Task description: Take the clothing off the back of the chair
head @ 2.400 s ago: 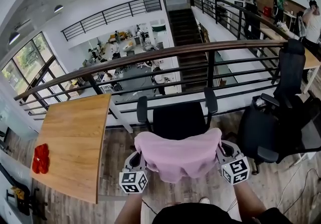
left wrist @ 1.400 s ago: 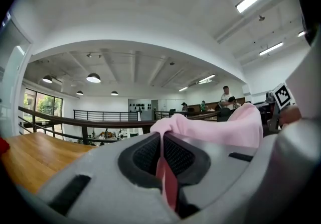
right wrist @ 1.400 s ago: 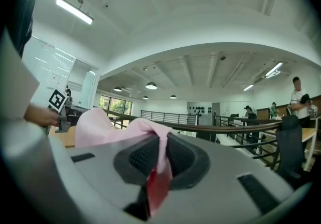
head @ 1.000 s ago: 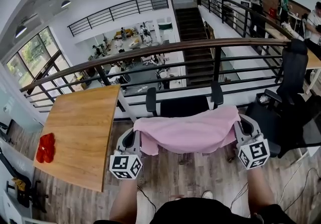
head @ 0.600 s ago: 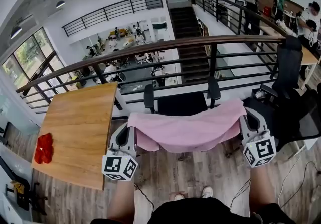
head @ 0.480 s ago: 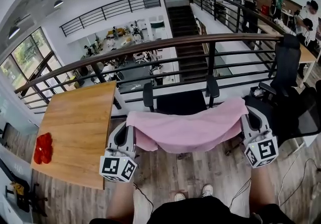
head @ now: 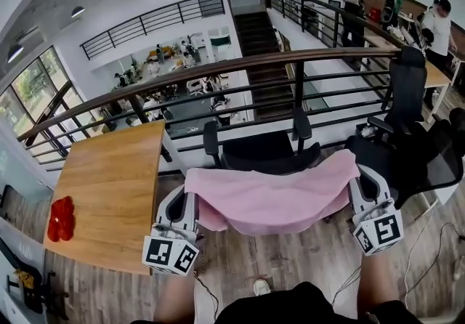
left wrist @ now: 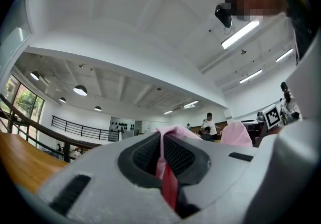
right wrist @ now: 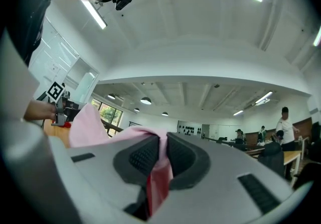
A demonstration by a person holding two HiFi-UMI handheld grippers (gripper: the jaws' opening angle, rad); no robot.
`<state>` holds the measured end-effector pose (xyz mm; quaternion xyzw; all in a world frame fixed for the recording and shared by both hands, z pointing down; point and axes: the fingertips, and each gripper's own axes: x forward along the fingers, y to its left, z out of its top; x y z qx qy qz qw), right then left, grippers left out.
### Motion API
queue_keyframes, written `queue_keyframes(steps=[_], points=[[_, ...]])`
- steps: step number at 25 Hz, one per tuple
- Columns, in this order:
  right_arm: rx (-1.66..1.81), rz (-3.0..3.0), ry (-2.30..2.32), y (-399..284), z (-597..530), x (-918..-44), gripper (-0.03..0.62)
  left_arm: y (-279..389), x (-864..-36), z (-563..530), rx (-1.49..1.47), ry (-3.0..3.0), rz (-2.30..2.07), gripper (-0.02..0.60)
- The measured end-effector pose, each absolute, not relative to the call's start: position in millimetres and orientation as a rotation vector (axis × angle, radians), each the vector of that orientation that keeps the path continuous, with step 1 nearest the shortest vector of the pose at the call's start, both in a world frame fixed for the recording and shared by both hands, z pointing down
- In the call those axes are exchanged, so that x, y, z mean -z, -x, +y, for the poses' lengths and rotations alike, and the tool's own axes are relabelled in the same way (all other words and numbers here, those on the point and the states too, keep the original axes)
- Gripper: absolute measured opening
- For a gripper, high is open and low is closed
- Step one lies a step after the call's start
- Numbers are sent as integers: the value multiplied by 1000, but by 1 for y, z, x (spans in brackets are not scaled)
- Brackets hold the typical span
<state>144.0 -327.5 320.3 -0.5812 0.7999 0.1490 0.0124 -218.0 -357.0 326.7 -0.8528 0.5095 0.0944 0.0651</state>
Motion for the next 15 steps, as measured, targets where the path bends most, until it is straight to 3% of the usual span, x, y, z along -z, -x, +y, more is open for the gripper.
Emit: queue_keyframes(steps=[15], points=[[-422,2681,1805,-167,-258,-394,38,149,-402,-278,-128,2627,1640,21]])
